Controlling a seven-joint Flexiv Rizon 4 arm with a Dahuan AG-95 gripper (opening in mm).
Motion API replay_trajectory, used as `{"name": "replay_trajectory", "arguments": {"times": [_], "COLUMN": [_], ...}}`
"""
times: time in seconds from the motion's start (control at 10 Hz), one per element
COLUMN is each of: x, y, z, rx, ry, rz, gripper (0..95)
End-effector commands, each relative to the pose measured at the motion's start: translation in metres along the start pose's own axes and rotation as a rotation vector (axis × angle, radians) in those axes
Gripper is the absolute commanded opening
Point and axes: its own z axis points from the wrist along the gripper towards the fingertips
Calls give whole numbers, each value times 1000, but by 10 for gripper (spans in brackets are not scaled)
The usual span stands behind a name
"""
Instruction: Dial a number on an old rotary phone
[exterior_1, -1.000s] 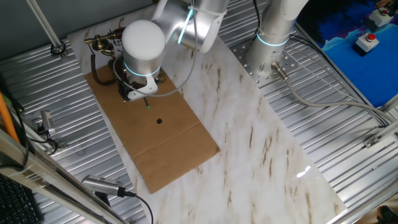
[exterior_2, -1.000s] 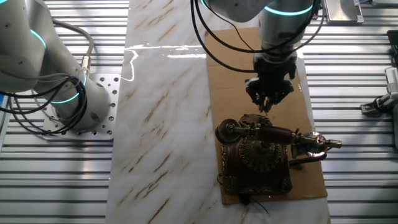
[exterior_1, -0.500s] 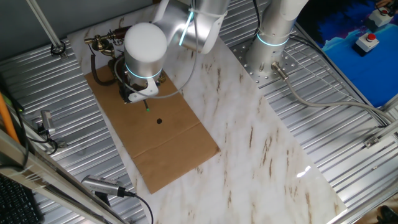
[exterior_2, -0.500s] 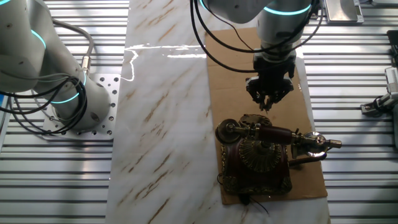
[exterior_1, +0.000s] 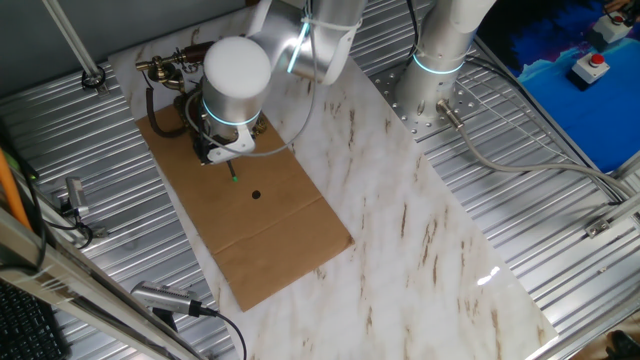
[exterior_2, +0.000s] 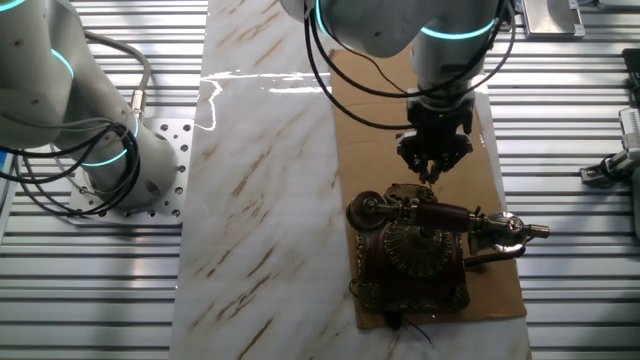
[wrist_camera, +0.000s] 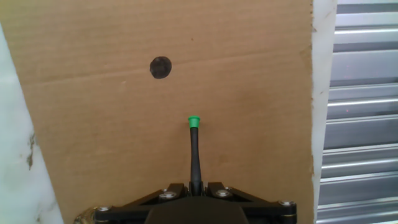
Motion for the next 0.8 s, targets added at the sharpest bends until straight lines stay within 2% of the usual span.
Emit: {"name": "replay_trajectory", "arguments": {"times": [0.1,0.8], "x": [-1,-1], "y": [1,8], "z": [-2,2], "rx": [-6,-6], "ry": [0,1], "rz": [-3,3], "gripper": [0,0]}}
